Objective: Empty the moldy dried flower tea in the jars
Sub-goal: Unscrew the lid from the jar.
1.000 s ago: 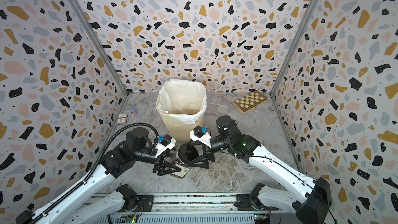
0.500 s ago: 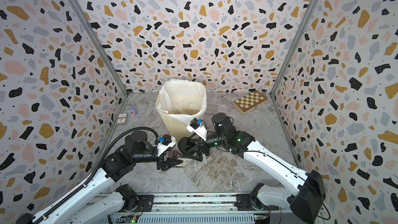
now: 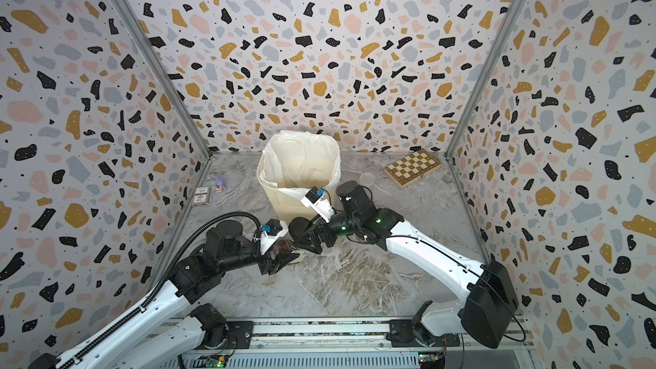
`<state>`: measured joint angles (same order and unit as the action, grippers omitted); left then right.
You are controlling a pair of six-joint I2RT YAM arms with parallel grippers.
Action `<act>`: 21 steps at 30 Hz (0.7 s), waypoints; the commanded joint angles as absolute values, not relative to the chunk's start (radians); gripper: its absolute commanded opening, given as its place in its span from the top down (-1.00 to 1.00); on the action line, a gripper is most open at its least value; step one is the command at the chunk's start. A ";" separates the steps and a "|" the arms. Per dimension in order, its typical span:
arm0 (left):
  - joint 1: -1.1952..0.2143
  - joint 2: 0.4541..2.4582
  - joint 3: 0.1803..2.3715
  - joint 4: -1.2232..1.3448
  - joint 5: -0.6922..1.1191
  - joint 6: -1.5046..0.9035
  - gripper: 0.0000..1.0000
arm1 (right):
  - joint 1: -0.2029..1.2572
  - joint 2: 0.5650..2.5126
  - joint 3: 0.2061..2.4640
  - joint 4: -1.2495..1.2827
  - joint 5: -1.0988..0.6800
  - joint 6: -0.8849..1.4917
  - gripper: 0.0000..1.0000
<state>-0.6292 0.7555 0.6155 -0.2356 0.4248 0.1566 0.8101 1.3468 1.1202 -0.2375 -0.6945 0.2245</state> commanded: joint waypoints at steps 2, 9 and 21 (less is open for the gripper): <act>-0.624 0.745 0.605 -0.189 0.383 0.149 -0.08 | 0.818 1.350 1.188 -0.247 -0.678 0.253 -0.98; -0.625 0.737 0.595 -0.153 0.371 0.144 -0.08 | 0.819 1.384 1.211 -0.235 -0.671 0.295 -0.99; -0.625 0.722 0.612 -0.175 0.512 0.138 -0.07 | 0.819 1.368 1.188 -0.274 -0.700 0.169 -0.51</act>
<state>-0.6281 0.7456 0.5980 -0.2173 0.4152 0.1459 0.8127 1.3956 1.1698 -0.2470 -0.6670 0.2501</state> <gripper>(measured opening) 0.717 0.876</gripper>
